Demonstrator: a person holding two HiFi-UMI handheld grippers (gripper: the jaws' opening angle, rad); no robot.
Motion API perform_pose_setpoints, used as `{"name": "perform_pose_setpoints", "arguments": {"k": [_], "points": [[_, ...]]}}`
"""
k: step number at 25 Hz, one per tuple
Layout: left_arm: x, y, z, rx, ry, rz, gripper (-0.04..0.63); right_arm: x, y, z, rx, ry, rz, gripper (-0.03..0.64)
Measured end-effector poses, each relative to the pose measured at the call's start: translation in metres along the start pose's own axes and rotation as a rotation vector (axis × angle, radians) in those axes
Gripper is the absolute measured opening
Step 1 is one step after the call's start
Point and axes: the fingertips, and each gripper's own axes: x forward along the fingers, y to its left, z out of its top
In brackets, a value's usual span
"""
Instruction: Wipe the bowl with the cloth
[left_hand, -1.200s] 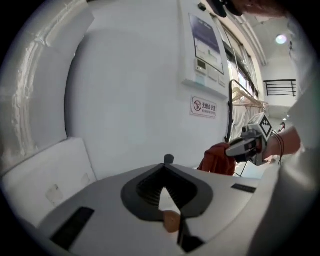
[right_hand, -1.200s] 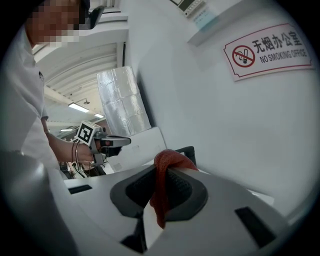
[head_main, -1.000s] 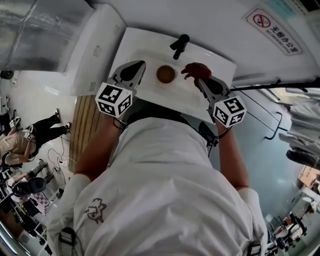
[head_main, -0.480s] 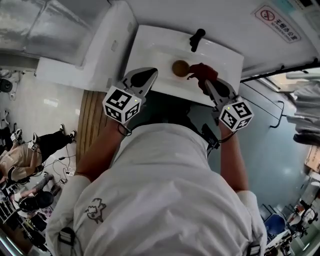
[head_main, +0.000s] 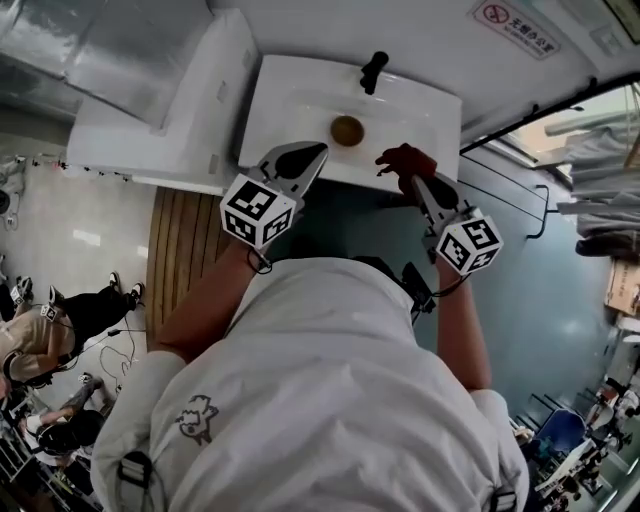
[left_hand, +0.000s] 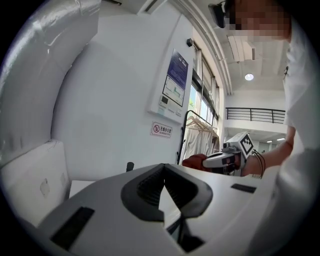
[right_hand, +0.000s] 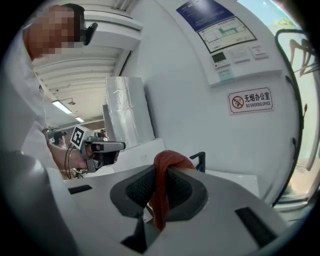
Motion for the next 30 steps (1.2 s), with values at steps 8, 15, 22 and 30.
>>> {"name": "perform_pose_setpoints", "arguments": {"k": [8,15,22,30], "points": [[-0.011,-0.063,-0.009,-0.01,-0.033,0.053,0.014,-0.062,0.005,-0.008,-0.05,-0.026,0.033,0.052],[-0.01,-0.166,-0.007,0.085,-0.08,0.094,0.014,-0.132,0.018,-0.039,-0.071,-0.038,0.126,0.052],[-0.034,-0.235,-0.028,0.089,-0.067,0.152,0.014,-0.2,0.04,-0.073,-0.107,-0.027,0.19,0.052],[-0.057,-0.297,-0.049,0.091,-0.055,0.181,0.014,-0.265,0.067,-0.096,-0.092,-0.061,0.22,0.052]]}}
